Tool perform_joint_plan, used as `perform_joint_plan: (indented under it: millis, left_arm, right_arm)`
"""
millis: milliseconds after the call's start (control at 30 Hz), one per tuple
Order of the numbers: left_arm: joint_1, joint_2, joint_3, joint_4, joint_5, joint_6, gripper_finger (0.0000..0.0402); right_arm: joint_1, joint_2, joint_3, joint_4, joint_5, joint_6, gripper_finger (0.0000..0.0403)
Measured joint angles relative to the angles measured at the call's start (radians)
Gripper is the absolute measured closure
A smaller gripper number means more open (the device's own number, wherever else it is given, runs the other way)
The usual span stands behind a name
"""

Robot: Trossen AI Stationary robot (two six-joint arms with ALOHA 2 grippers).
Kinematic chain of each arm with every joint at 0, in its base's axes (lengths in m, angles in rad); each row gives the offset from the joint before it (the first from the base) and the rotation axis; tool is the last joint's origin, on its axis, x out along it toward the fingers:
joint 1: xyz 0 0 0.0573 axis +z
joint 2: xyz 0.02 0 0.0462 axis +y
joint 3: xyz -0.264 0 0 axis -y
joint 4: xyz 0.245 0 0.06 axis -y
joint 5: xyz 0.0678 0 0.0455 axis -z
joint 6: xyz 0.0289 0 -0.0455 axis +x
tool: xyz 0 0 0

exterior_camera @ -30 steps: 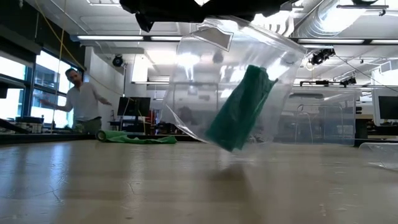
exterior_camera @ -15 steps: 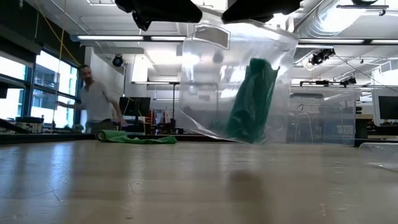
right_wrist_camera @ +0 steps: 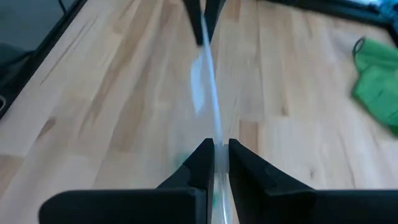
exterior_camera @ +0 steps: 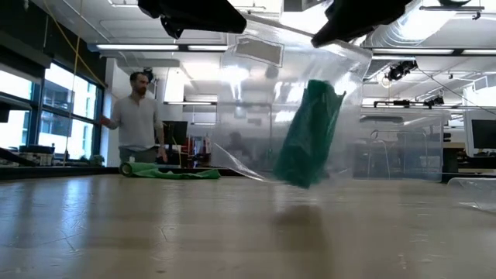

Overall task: Roll bandage
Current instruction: Close the transparent zip bag

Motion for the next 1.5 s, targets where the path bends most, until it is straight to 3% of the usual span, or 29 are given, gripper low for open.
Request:
perform_joint_plan:
  millis: [333,1133,1267,1500]
  left_arm:
    - [-0.005,-0.03,0.0,-0.053,-0.019,-0.008,0.0401]
    - [-0.008,-0.033,0.0,-0.071,-0.022,-0.026,0.0401]
    - [-0.008,-0.033,0.0,-0.072,-0.022,-0.026,0.0401]
    - [-0.011,-0.043,0.0,-0.1,-0.072,-0.026,0.0401]
  right_arm:
    - [0.0,-0.002,0.0,-0.115,-0.036,0.072,0.0371]
    - [0.0,-0.059,-0.001,-0.193,-0.042,0.122,0.0369]
    - [0.0,-0.058,-0.002,-0.197,-0.041,0.12,0.0345]
    - [0.0,-0.082,-0.002,-0.188,-0.028,0.129,0.0258]
